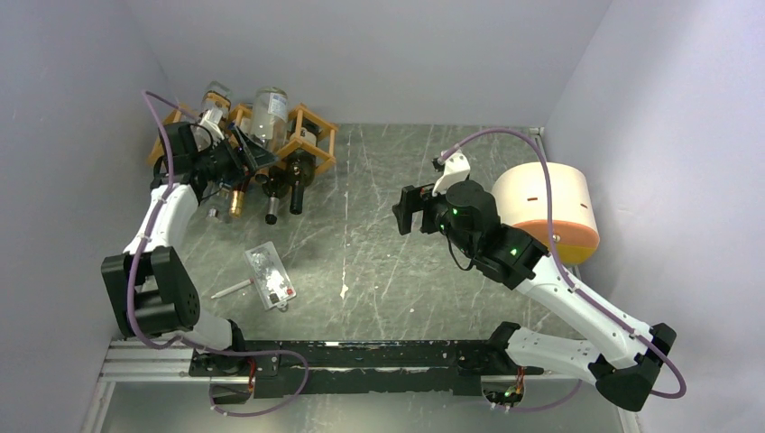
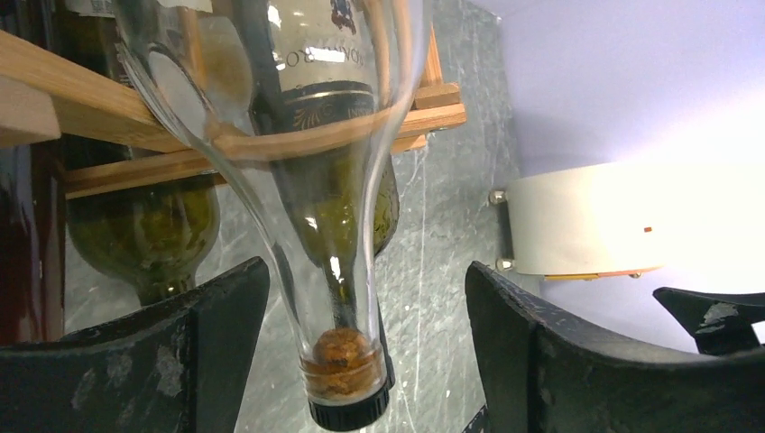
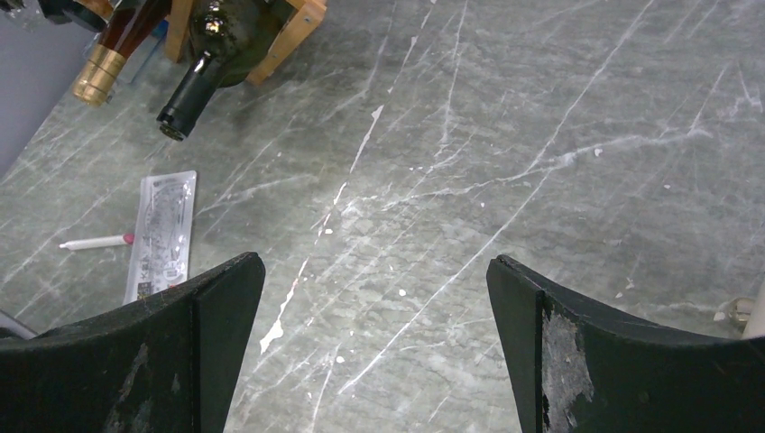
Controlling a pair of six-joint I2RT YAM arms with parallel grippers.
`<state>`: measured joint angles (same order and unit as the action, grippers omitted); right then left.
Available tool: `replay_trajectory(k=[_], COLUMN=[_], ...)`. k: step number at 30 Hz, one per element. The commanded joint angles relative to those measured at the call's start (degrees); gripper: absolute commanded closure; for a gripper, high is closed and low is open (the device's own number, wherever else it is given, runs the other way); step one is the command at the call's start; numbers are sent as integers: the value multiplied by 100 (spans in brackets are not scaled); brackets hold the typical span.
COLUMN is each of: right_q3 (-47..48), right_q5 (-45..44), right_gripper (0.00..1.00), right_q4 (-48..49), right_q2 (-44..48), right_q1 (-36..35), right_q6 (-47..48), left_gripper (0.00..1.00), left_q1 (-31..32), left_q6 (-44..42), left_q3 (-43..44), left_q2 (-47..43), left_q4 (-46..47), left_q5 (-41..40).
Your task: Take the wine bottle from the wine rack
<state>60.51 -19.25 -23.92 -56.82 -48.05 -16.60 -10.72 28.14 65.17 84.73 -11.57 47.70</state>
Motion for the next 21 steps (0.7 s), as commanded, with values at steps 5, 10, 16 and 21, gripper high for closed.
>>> replay_trajectory(k=[5, 10, 16, 21], right_q3=[-22, -14, -57, -5], right_q5=[-60, -113, -120, -123], right_gripper=[0, 0, 0, 0], right_q4=[-36, -70, -49, -77], right_q2=[-6, -81, -126, -212], right_q1=[28, 32, 28, 31], right_q6=[-45, -83, -114, -115], left_gripper=[22, 28, 32, 33], left_q1=[-31, -31, -29, -35], left_q6=[538, 615, 765, 998], left_q3=[-337, -385, -448, -514], left_q2=[235, 384, 499, 550], left_q4=[1089, 1225, 1420, 1705], left_q5=[589, 600, 653, 731])
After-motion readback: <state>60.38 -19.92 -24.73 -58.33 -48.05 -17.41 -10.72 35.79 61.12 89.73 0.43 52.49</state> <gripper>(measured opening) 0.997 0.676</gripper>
